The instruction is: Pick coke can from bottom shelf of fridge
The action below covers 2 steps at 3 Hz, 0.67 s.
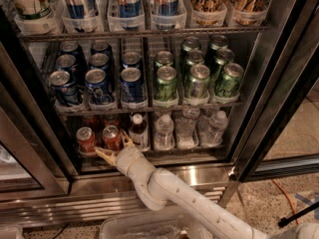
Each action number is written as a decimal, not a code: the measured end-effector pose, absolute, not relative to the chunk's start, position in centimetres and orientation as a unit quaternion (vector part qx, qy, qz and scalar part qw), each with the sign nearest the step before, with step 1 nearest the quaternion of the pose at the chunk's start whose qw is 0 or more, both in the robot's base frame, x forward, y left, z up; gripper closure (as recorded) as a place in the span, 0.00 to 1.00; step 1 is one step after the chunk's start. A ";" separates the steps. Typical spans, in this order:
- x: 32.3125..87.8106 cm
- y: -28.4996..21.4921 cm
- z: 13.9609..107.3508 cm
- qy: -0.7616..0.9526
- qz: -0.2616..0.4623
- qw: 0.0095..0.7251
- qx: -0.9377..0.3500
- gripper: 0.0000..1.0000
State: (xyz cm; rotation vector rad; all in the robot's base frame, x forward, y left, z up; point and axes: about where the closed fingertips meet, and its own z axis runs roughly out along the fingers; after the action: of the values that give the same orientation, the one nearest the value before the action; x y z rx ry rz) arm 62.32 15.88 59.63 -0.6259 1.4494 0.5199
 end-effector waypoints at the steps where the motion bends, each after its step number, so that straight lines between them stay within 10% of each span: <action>1: 63.0 15.8 59.6 0.647 0.226 0.674 -0.275 0.26; 2: 63.5 15.8 59.4 0.651 0.223 0.673 -0.272 0.27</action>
Offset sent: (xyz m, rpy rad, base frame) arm 0.0197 -0.0024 -0.0058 -0.0097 0.0184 -0.0371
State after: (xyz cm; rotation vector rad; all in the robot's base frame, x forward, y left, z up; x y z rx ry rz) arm 63.53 15.80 59.44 -0.6128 1.4646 0.5019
